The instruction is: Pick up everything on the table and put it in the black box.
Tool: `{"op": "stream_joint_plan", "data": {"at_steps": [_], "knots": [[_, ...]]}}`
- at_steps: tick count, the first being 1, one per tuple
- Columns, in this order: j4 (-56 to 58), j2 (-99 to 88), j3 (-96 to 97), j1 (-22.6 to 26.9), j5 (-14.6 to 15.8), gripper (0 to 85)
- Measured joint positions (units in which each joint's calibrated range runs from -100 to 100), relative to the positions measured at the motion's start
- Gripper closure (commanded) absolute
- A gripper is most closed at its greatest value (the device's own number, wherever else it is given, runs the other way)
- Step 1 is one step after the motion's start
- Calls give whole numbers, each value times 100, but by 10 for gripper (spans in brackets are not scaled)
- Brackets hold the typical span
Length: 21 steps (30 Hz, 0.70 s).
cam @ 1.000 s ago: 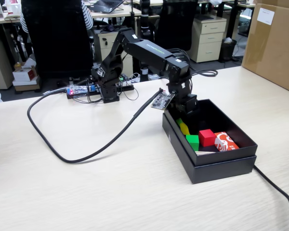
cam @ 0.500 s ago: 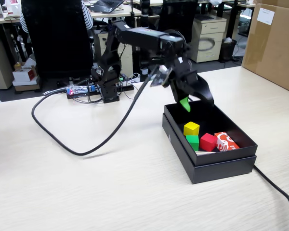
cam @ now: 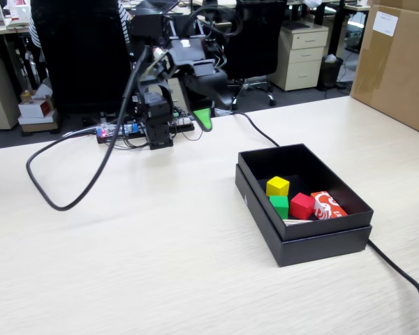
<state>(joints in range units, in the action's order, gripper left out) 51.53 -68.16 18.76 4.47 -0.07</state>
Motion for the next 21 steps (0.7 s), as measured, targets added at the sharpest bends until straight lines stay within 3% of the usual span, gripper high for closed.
{"op": "stream_joint_plan", "data": {"at_steps": [6, 13, 21], "knots": [[0, -1359, 1451, -498, -63, 351], [-139, -2848, 3414, -650, -112, 334], [-2307, -2964, 5760, -713, -176, 335]]}}
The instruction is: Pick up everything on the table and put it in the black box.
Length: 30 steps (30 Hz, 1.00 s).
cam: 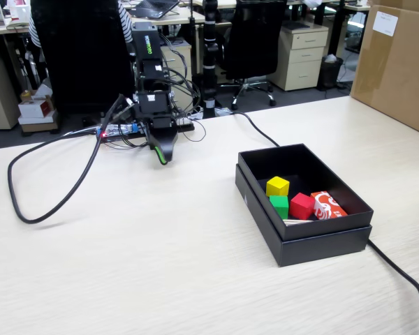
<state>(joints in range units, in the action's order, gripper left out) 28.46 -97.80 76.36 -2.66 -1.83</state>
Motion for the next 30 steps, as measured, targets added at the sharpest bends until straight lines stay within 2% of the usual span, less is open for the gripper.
{"op": "stream_joint_plan", "data": {"at_steps": [6, 14, 30], "knots": [[-1773, -117, 1077, -15, -107, 339], [-2904, -129, 1807, -10, -166, 358], [-2927, -129, 1817, 0, -166, 358]]}}
